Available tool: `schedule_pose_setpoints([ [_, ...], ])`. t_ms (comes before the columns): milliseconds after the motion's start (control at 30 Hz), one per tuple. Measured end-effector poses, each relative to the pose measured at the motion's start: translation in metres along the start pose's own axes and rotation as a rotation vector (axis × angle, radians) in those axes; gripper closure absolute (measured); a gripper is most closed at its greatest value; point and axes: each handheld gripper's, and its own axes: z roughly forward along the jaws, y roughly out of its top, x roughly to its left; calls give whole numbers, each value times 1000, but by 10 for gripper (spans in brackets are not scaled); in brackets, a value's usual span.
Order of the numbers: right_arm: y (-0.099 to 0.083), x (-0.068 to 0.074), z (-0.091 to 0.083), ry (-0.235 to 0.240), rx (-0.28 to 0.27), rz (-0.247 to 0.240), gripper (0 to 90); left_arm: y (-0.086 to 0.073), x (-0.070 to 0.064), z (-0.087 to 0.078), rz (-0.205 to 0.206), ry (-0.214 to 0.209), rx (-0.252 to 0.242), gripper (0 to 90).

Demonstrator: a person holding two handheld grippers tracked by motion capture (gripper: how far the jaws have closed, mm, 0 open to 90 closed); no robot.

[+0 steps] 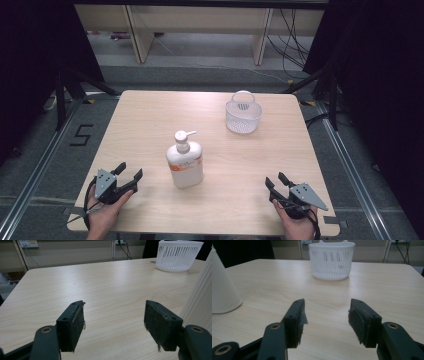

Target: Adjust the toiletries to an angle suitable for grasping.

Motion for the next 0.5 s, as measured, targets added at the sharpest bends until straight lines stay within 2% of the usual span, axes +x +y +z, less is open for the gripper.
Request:
schedule_pose_setpoints([
  [33,0,0,0,0,0,0,476,0,0,0,0,0,0,326],
  [67,1,7,1,42,-8,10,507,0,-1,0,5,6,4,331],
  [100,3,9,1,31,-3,-29,521,0,-1,0,2,-2,0,333],
  [167,5,17,3,56,-31,-32,547,0,-1,0,4,-2,3,336],
  [200,7,21,4,65,-17,-51,553,0,-1,0,10,-5,2,336],
  [233,7,21,4,65,-17,-51,553,0,-1,0,10,-5,2,336],
  [300,12,34,5,94,-23,-54,570,0,-2,-1,13,-9,8,338],
  [367,13,37,5,88,-15,-65,580,0,-3,0,6,-14,-2,339],
  [400,14,48,7,109,-28,-58,602,0,-2,-1,8,-16,-1,340],
  [467,15,53,8,127,-13,-52,612,0,-2,-1,7,-18,1,341],
  [500,16,59,8,125,-39,-75,630,0,-2,0,7,-20,3,340],
])
